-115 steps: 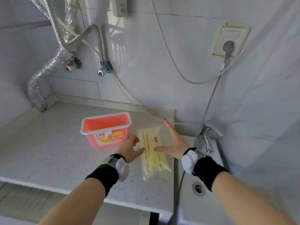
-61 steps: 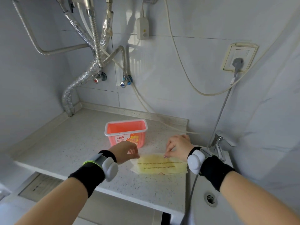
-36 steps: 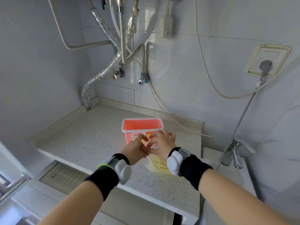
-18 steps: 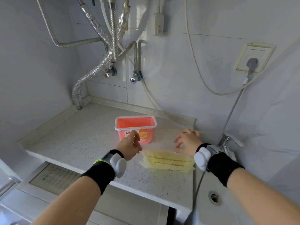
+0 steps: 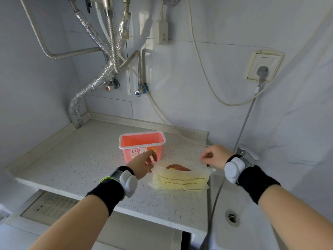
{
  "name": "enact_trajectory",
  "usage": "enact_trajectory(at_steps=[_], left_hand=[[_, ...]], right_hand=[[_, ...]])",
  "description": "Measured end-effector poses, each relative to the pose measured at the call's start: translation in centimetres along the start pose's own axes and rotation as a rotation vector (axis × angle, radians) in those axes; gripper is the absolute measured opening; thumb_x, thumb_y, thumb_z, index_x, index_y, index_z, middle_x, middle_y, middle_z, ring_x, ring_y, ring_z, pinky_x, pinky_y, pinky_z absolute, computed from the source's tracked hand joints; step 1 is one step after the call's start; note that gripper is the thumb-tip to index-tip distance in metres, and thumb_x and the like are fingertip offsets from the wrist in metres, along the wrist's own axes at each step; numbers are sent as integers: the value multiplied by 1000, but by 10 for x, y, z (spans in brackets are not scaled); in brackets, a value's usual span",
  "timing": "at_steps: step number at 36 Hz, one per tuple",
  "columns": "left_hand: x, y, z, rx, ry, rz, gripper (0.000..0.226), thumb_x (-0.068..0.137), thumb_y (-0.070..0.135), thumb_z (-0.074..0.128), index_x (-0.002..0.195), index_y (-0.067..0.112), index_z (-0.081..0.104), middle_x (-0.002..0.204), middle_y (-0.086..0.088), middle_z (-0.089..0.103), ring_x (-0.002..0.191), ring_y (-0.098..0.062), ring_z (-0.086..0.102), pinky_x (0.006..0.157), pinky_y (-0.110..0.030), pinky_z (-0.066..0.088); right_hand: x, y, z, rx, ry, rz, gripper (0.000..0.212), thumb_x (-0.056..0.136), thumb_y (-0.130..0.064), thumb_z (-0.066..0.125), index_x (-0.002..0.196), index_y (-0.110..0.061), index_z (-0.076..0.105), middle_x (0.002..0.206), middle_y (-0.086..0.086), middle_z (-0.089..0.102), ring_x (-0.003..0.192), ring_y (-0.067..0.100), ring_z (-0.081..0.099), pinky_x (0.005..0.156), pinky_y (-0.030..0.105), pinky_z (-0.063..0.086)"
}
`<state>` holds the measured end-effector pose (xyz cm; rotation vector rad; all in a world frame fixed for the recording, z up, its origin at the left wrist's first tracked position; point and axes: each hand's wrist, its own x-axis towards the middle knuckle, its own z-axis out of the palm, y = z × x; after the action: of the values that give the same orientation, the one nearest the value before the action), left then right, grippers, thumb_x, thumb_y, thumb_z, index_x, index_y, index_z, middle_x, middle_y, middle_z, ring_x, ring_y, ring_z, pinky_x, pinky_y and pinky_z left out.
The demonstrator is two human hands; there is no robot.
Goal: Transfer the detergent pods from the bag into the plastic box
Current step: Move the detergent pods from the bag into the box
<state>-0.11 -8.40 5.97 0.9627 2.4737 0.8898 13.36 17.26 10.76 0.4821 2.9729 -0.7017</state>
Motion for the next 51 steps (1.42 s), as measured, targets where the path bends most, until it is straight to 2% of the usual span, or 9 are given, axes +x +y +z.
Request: enact_trajectory(at_steps=[6,10,14,19,24,33,40,44,51], left_hand=[[1,7,1,31,-37,46,26,92,5,46,88,29,56,107,2,55,87,-17,62,69,-20,47],[-1,9,-1,94,-81,53,35,88,2,48,97,34,62,119,3,51,100,-16,54,98,-30,44],[-5,12,-5,87,-78,62,33,88,5,49,101,31,65,121,5,50,100,-14,55,99,-30,43],[-6,14,-30,32,318,140,22,87,4,54,88,23,65,106,6,52,81,-10,54,75,-19,45],[8,-17,-66,88,711,36,17,85,5,57,92,15,69,111,-10,52,107,-28,48,91,-29,33],[32,-67,-71,19,328,-306,21,92,28,51,106,40,61,145,-8,40,136,-33,31,114,-46,21],[38,-50,-70,-163,201,-292,39,89,5,48,122,25,57,122,-11,56,78,-20,54,70,-30,47],[34,-43,-65,-240,94,-256,47,85,8,58,126,28,49,125,-9,54,98,-29,61,84,-37,54],[33,-19,-36,-161,-42,-173,54,91,38,56,140,34,36,129,-1,50,105,-23,57,92,-40,52]], right_hand=[[12,-53,37,50,-186,-129,20,84,-20,66,102,-14,73,106,3,72,76,9,61,72,17,45],[22,-62,58,-15,-326,-101,39,74,-44,55,110,-34,66,115,-9,67,98,13,61,95,34,47],[42,-46,80,-79,-407,-85,52,82,-49,49,133,-37,45,141,-7,48,126,20,49,107,38,38],[37,-49,81,-65,-413,-73,51,87,-38,57,137,-32,43,146,-5,42,130,19,45,110,37,34],[38,-46,80,-2,-392,-98,42,83,-25,64,125,-28,57,133,-6,56,118,17,55,106,36,40],[41,-41,83,115,-278,-92,29,76,-27,70,105,-24,71,116,-4,68,104,19,63,98,37,48],[43,-35,79,260,-129,-61,28,75,-13,75,103,-17,71,90,-6,64,83,9,57,77,18,42],[44,-29,76,361,-82,-75,27,74,-12,77,100,-14,72,82,-10,65,71,0,57,64,5,41],[44,-19,67,422,-75,-52,23,73,-13,79,87,-29,69,99,8,71,90,25,69,84,35,55]])
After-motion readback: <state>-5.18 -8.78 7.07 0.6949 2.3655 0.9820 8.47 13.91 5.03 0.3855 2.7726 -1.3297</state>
